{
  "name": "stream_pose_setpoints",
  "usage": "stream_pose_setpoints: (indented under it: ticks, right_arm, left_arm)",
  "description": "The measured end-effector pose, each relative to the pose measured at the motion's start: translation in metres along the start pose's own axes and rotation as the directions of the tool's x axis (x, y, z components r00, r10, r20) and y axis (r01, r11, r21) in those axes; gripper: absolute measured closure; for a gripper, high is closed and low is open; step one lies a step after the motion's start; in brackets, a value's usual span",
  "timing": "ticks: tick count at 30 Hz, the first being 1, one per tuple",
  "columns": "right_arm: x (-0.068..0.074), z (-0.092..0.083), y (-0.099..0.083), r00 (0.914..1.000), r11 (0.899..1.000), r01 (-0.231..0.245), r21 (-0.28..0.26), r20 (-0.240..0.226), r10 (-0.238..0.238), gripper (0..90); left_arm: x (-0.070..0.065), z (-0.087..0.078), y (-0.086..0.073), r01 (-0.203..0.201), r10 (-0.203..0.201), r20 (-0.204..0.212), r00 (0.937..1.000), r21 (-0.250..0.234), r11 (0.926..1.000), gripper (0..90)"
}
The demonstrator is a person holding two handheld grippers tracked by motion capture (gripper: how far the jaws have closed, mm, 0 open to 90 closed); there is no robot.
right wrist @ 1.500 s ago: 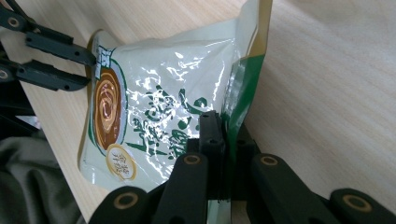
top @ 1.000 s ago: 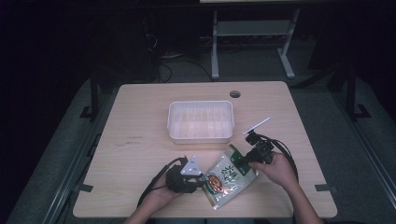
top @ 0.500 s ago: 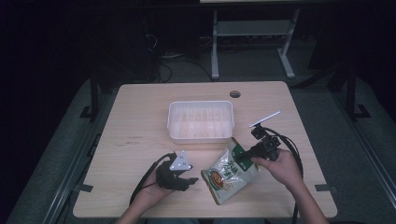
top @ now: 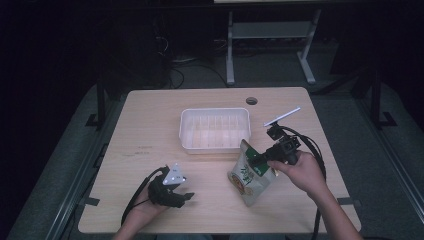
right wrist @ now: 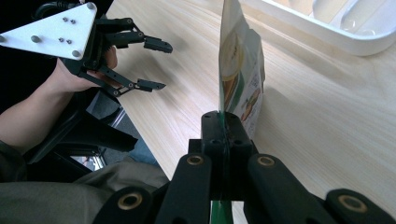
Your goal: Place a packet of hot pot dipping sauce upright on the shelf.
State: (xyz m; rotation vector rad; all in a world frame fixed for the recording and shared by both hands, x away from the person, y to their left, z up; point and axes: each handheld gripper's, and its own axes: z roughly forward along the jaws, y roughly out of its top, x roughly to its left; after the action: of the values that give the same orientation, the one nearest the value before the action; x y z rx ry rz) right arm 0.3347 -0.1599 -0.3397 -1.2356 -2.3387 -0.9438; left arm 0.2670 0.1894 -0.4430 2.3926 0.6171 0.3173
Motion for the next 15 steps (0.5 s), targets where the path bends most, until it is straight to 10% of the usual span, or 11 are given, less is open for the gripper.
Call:
stream_pose_setpoints:
  ticks: [15]
  right_arm:
    - [0.013,-0.019,0.028,0.9947,0.996,-0.057,-0.074,-0.090,0.050,89.2]
  left_arm:
    - [0.009,0.002,-0.010,-0.004,0.003,-0.026,0.9997,-0.008,1.0000,28.6]
